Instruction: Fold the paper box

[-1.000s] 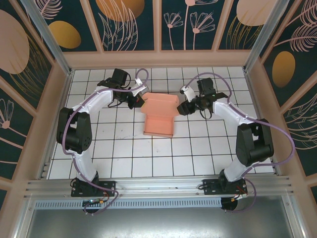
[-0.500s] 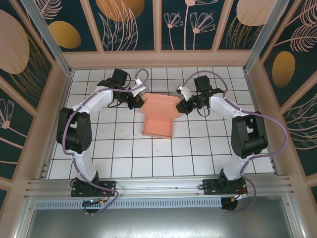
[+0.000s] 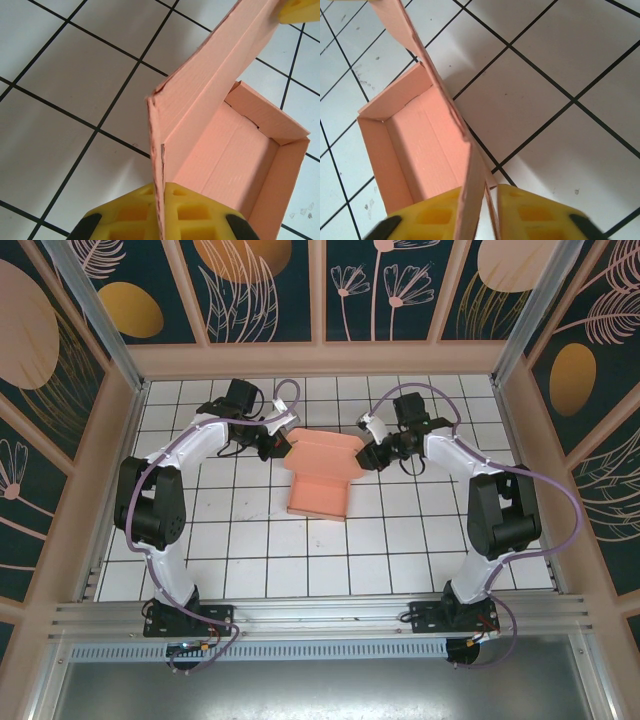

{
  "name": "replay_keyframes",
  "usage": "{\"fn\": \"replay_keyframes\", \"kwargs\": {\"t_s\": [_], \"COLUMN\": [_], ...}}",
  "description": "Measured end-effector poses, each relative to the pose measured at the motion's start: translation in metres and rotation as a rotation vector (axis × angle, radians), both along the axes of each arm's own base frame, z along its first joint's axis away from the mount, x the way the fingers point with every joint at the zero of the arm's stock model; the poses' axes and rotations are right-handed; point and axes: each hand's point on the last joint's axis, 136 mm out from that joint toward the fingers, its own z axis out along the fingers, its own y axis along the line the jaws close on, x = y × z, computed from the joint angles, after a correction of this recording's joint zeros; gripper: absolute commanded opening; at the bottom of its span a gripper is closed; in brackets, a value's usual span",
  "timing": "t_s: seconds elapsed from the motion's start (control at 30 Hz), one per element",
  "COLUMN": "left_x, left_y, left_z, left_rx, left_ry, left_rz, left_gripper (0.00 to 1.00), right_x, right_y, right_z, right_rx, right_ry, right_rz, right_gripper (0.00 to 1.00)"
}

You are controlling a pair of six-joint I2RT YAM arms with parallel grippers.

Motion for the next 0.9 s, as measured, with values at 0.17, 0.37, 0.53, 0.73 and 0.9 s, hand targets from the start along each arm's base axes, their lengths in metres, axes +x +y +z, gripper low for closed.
{"fn": "replay_keyframes", "kwargs": {"t_s": [0.17, 0.37, 0.53, 0.73, 0.9], "left_x": [0.000, 0.000, 0.000, 0.003, 0.009], "left_y": [0.000, 0.000, 0.000, -0.003, -0.004], "left_z": [0.000, 0.000, 0.000, 0.002, 0.018], "left_rx": [0.000, 0.000, 0.000, -0.012, -0.078], "left_ry": [0.000, 0.000, 0.000, -0.014, -0.082], "left_rz": [-0.001, -0.001, -0.001, 0.013, 0.127], "left_gripper": [0.00, 0.00, 0.00, 0.00, 0.00], "right_x": [-0.002, -0.003, -0.005, 0.001, 0.007], "right_y": [-0.002, -0.003, -0.004, -0.006, -0.006], "right_z": [-0.001, -0.003, -0.001, 0.005, 0.025], "right_rx": [-0.005, -0.014, -0.013, -0.028, -0.036], "right_ry": [0.011, 0.012, 0.017, -0.014, -0.125], "right_rz": [-0.001, 0.004, 0.000, -0.045, -0.186], "right_gripper": [0.18, 0.04, 0.00, 0.00, 0.00]}}
